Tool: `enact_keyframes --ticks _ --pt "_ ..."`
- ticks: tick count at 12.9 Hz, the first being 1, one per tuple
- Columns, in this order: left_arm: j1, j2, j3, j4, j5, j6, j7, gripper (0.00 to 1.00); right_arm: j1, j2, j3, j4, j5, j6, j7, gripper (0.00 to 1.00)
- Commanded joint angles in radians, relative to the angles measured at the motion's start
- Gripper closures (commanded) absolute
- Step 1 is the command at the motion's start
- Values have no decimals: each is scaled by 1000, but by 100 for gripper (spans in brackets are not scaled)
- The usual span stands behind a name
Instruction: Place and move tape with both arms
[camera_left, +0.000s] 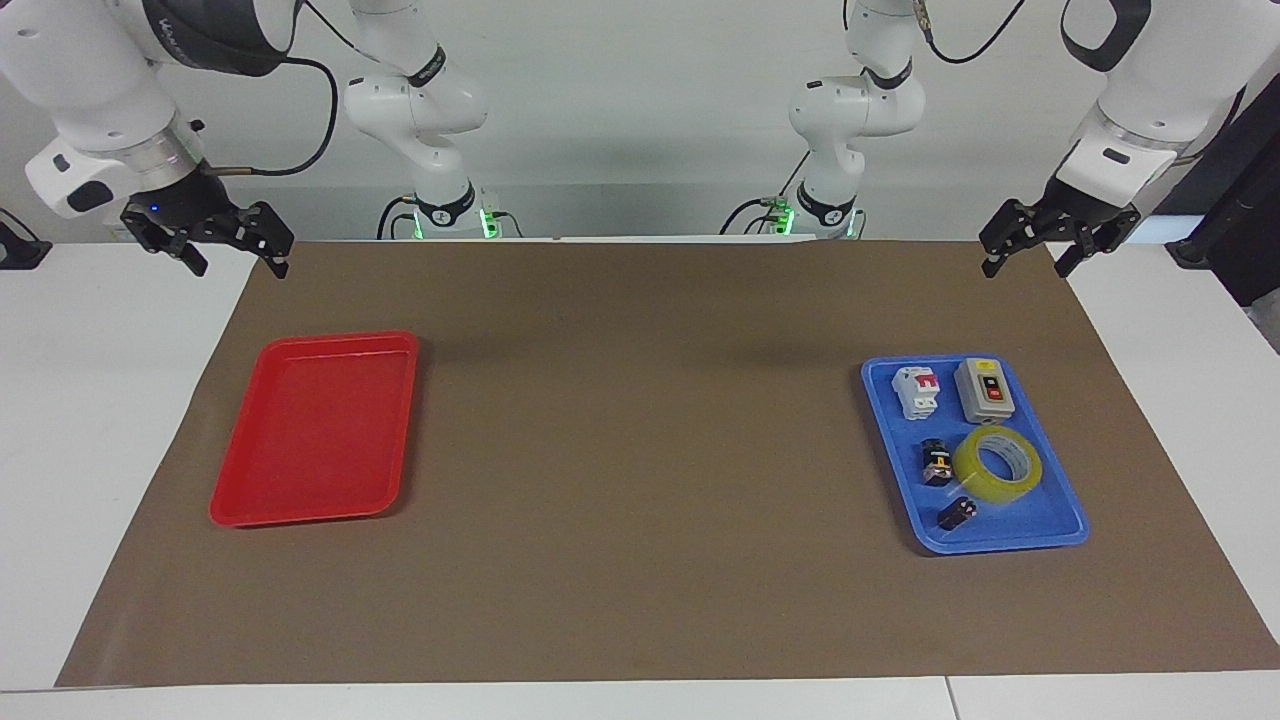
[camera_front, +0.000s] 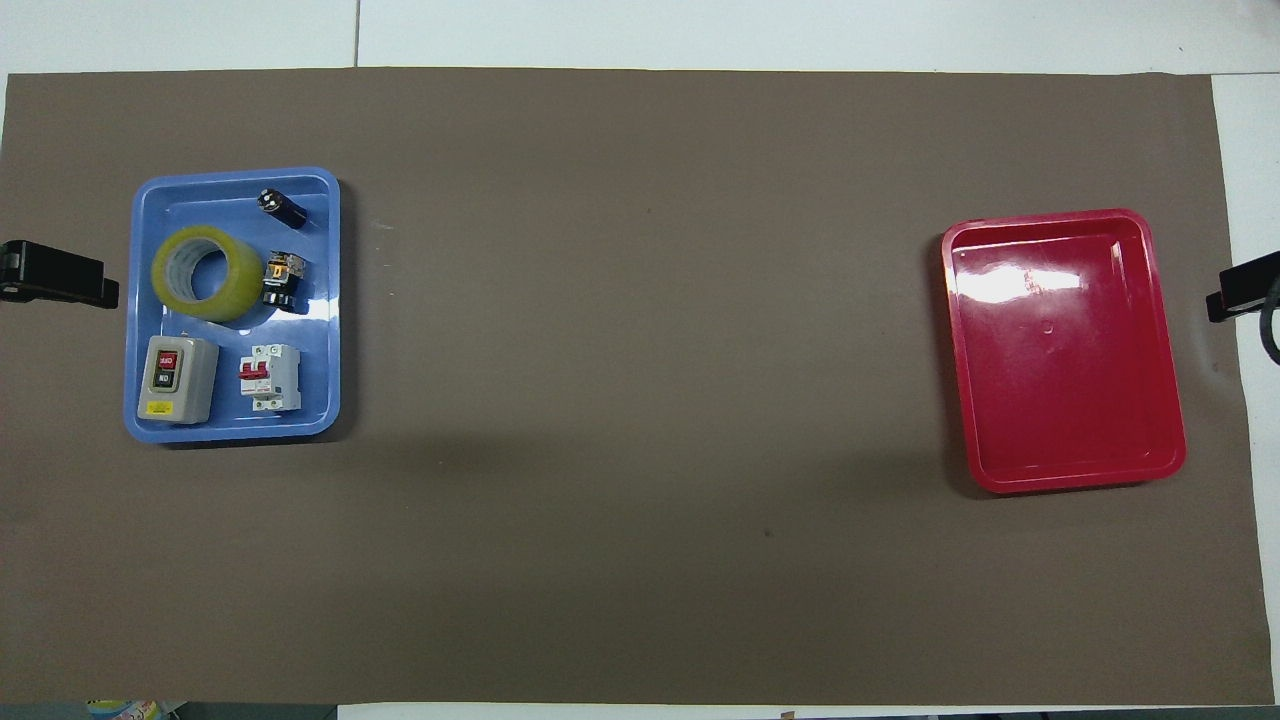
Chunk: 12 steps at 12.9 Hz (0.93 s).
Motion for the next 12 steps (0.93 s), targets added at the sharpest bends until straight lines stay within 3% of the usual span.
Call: enact_keyframes --ticks 1,3,9,12 --pt "47 21 -1 -82 -18 143 26 0 -9 -21 2 -26 19 7 -21 0" --pt "84 59 -1 -121 -17 244 76 0 -9 -21 2 -26 19 7 -21 0" --pt "149 295 -1 -124 -17 505 121 0 -9 -21 2 -26 19 7 -21 0" --pt "162 352 -1 -136 -17 582 121 0 -9 -21 2 -26 19 7 -21 0"
